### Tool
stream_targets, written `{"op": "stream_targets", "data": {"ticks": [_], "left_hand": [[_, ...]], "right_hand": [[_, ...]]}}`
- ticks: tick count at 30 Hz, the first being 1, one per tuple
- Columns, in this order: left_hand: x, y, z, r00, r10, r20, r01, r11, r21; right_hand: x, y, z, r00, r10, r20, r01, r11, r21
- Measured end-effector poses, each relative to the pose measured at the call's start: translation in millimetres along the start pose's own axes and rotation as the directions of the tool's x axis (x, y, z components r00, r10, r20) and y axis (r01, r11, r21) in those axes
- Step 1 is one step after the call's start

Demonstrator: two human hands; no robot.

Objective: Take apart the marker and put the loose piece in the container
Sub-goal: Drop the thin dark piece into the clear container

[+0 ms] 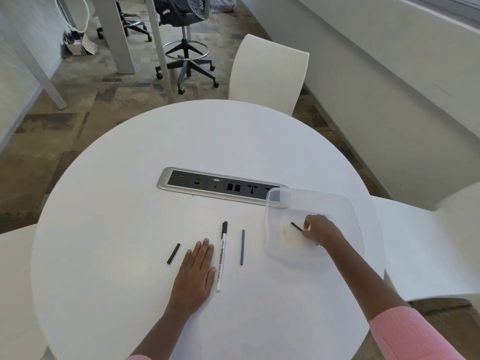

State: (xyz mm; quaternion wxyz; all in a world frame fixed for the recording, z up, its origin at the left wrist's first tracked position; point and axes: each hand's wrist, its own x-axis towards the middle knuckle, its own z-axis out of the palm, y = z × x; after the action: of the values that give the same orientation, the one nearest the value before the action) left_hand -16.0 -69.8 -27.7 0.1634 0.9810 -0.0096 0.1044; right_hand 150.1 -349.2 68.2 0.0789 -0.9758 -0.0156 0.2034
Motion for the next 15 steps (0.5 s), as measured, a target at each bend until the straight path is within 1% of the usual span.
{"op": "stream_targets", "data": {"ticks": [2, 4, 7, 9, 12, 13, 15], "left_hand": [[0.3, -0.1, -1.4, 1.000, -0.006, 0.009, 0.006, 1.000, 0.013], [0.3, -0.7, -2.9, 1.000, -0.008, 0.020, 0.008, 1.000, 0.019], [1.0, -0.8, -4.8, 0.999, -0.011, 0.044, 0.010, 1.000, 0.011], [1.5, -0.5, -5.5, 0.998, -0.015, 0.063, 0.016, 1.000, -0.001], [2.3, 0.1, -9.3, 0.995, -0.017, 0.102, 0.018, 1.000, -0.004], [2.6, 0.1, -10.7, 0.994, -0.013, 0.113, 0.014, 1.000, -0.005], [3.3, -0.6, -13.4, 0.991, 0.002, 0.130, -0.001, 1.000, -0.011]], "right_hand": [[-4.2, -4.1, -6.5, 0.997, -0.009, -0.073, 0.012, 0.999, 0.041], [-11.6, -11.8, -14.4, 0.977, -0.026, -0.210, 0.047, 0.995, 0.093], [-29.7, -29.4, -28.0, 0.896, -0.068, -0.439, 0.163, 0.970, 0.182], [-45.5, -46.3, -36.0, 0.837, -0.091, -0.540, 0.263, 0.931, 0.251], [-70.6, -77.7, -35.7, 0.787, -0.129, -0.604, 0.390, 0.862, 0.324], [-77.2, -88.0, -30.2, 0.784, -0.151, -0.602, 0.419, 0.844, 0.335], [-87.3, -106.3, -10.8, 0.807, -0.197, -0.557, 0.444, 0.825, 0.351]]}}
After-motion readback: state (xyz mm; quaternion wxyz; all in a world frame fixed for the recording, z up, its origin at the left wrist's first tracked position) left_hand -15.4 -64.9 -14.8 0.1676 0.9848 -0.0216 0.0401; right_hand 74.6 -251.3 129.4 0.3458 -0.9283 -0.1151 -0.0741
